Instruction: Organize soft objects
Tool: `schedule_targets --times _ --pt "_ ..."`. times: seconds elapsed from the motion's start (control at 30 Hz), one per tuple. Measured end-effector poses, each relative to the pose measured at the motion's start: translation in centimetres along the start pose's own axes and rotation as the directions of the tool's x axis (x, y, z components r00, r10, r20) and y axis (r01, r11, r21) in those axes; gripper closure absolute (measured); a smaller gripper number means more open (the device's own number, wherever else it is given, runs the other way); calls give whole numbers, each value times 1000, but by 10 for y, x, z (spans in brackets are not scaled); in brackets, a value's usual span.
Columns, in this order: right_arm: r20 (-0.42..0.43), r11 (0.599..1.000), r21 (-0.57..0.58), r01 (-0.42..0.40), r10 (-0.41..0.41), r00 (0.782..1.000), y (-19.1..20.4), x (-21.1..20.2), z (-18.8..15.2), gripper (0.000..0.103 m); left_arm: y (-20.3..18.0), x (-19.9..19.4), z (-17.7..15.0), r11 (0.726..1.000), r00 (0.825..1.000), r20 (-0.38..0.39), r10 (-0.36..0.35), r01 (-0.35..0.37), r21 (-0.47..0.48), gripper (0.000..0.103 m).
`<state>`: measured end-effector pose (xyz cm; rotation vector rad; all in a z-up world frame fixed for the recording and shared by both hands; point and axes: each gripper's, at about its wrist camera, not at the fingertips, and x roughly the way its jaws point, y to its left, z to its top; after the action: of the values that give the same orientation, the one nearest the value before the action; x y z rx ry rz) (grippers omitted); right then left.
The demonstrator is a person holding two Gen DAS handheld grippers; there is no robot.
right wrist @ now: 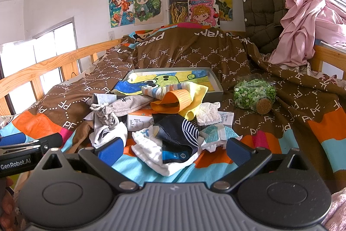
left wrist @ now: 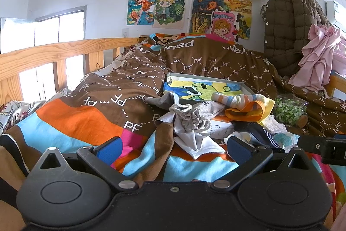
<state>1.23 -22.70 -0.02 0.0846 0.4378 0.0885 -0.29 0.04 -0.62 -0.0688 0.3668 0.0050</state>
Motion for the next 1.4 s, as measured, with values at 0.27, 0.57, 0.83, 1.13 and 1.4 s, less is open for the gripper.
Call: schedule_targets --times 0.27,0.57,0.83,1.13,1.4 --pt "-1 1000 0 0 0 1000 0 0 0 0 0 0 0 1000 1000 0 -1 1 0 1" --pt "-1 1000 0 0 0 1000 0 0 0 0 7 0 -4 1000 1000 -4 6 -6 0 1" --pt "-1 1000 -4 -2 2 1000 -2 -1 -4 0 13 1 -6 1000 1000 -7 11 -11 6 1" --pt "-3 1000 -7 -7 7 1000 -1 1 1 0 17 2 -7 1000 999 -21 27 -27 7 1" --pt "-8 1000 1 -13 13 1000 2 3 2 0 7 3 -4 999 999 -31 34 -33 16 1"
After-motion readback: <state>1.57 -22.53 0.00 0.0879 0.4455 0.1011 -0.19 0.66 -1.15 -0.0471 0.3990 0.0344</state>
